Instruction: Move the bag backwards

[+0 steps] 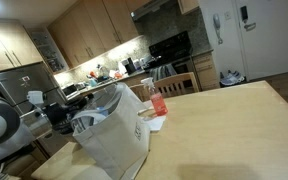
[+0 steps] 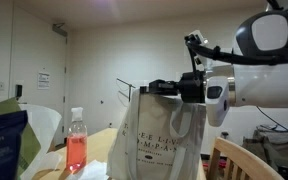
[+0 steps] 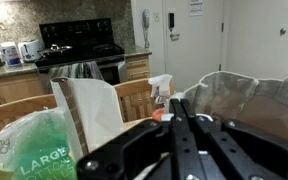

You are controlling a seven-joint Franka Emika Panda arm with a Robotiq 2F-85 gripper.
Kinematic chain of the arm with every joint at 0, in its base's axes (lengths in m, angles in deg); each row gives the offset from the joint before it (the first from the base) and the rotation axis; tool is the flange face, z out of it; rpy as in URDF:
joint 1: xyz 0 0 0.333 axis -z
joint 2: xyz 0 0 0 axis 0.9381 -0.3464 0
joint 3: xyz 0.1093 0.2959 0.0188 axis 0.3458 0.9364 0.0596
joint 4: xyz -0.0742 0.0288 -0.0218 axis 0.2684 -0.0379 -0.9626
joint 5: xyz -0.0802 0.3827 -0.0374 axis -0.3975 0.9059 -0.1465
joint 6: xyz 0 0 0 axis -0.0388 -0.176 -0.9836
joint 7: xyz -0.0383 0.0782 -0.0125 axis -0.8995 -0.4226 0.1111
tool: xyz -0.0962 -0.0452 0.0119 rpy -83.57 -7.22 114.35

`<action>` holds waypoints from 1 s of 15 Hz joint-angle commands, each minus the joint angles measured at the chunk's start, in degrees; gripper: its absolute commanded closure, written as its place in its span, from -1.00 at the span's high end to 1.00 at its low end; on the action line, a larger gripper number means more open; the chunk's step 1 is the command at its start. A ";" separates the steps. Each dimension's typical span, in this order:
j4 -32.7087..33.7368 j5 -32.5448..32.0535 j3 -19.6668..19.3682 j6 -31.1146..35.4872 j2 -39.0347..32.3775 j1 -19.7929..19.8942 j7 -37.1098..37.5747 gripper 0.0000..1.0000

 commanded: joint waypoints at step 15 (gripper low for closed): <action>5.18 4.12 -3.48 -3.46 -4.00 3.57 0.68 -0.98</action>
